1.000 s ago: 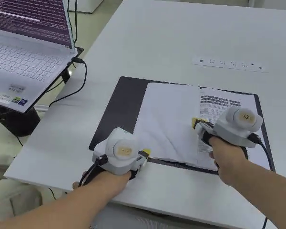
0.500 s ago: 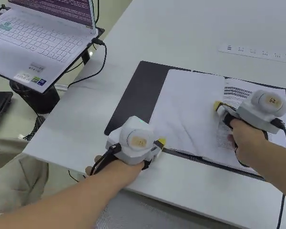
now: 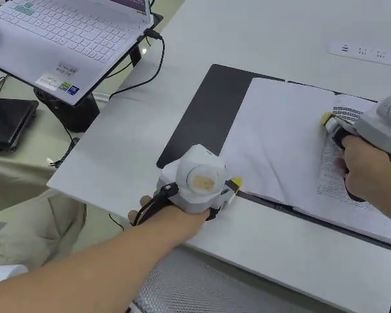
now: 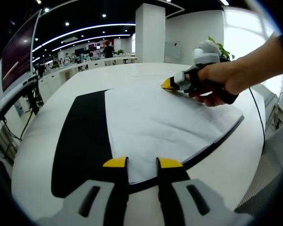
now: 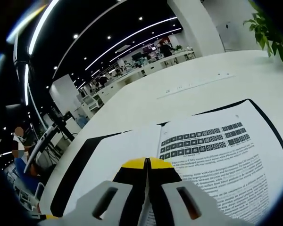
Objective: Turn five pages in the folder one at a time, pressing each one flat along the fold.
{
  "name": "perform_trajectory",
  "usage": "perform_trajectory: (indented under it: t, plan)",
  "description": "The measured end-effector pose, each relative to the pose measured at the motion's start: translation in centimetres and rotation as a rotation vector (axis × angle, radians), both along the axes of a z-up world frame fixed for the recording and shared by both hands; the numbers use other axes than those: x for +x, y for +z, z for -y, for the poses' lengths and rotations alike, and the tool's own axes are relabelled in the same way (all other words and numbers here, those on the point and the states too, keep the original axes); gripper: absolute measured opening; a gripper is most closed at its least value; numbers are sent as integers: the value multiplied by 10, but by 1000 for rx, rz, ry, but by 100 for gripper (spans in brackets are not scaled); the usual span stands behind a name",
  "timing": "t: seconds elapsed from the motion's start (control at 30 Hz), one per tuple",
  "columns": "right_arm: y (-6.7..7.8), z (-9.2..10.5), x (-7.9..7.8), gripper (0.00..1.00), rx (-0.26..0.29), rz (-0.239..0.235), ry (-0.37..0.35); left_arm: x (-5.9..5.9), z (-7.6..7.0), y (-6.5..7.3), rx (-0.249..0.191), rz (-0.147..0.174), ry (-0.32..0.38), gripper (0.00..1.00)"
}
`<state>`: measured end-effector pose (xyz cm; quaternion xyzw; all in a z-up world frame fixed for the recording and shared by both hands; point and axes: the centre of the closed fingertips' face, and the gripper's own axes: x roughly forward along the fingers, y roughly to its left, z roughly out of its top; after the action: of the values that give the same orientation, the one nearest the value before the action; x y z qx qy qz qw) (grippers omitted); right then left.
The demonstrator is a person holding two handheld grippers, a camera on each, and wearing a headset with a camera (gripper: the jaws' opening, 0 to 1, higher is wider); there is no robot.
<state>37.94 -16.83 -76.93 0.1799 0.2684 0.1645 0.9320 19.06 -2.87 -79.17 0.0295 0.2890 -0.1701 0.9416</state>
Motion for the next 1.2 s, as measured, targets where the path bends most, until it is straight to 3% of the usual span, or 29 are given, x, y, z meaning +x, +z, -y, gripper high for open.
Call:
perform_trajectory:
  t: [0.23, 0.37, 0.63, 0.9, 1.2]
  plan:
    - [1, 0, 24, 0, -16, 15, -6, 1, 1, 0, -1, 1, 0, 22]
    - [-6, 2, 50, 0, -32, 20, -6, 1, 1, 1, -2, 2, 1, 22]
    - [-14, 3, 82, 0, -90, 13, 23, 2, 2, 0, -5, 3, 3, 22]
    - [-16, 6, 78, 0, -104, 27, 33, 3, 2, 0, -6, 1, 7, 21]
    - [-12, 4, 55, 0, -96, 34, 56, 4, 3, 0, -3, 5, 2, 21]
